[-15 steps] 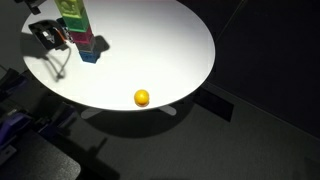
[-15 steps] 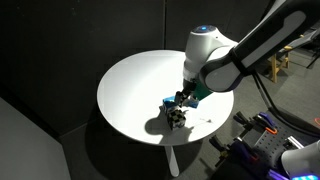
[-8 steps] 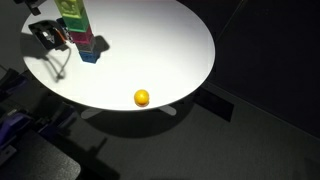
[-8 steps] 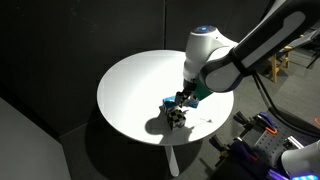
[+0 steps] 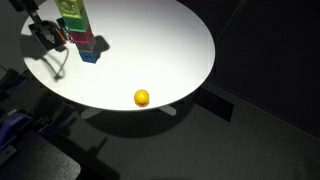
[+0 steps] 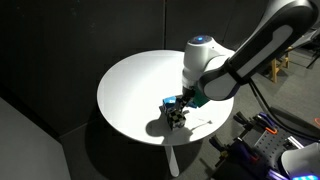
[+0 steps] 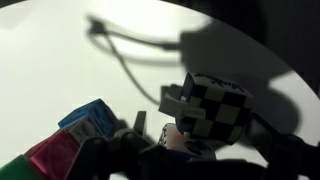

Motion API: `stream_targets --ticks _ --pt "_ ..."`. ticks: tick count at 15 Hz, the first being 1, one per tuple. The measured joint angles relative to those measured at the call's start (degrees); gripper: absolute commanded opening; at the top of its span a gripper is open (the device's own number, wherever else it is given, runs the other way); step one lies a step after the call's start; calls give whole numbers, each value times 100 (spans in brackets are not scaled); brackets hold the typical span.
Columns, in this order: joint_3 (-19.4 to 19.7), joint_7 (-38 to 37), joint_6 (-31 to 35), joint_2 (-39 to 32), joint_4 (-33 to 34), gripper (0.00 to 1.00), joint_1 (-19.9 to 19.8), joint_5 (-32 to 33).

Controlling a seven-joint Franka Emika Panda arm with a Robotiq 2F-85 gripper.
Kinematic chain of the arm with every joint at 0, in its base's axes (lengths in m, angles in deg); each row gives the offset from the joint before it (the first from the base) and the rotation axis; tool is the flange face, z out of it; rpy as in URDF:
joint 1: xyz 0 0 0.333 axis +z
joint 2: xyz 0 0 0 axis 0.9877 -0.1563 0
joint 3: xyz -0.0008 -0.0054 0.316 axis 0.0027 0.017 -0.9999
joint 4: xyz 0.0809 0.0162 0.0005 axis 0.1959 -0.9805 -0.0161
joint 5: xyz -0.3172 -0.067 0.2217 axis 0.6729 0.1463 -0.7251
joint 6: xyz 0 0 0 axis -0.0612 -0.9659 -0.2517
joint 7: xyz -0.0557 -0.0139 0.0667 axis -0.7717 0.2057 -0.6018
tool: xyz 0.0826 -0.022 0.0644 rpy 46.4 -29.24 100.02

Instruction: Pick up the block with the number one on it and put it on the block with the number four on it

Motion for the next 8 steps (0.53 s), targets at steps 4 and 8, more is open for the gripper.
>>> stream_targets --ticks 4,8 --pt "196 -218 170 -267 48 100 301 116" --pt "388 -445 239 -471 145 100 628 138"
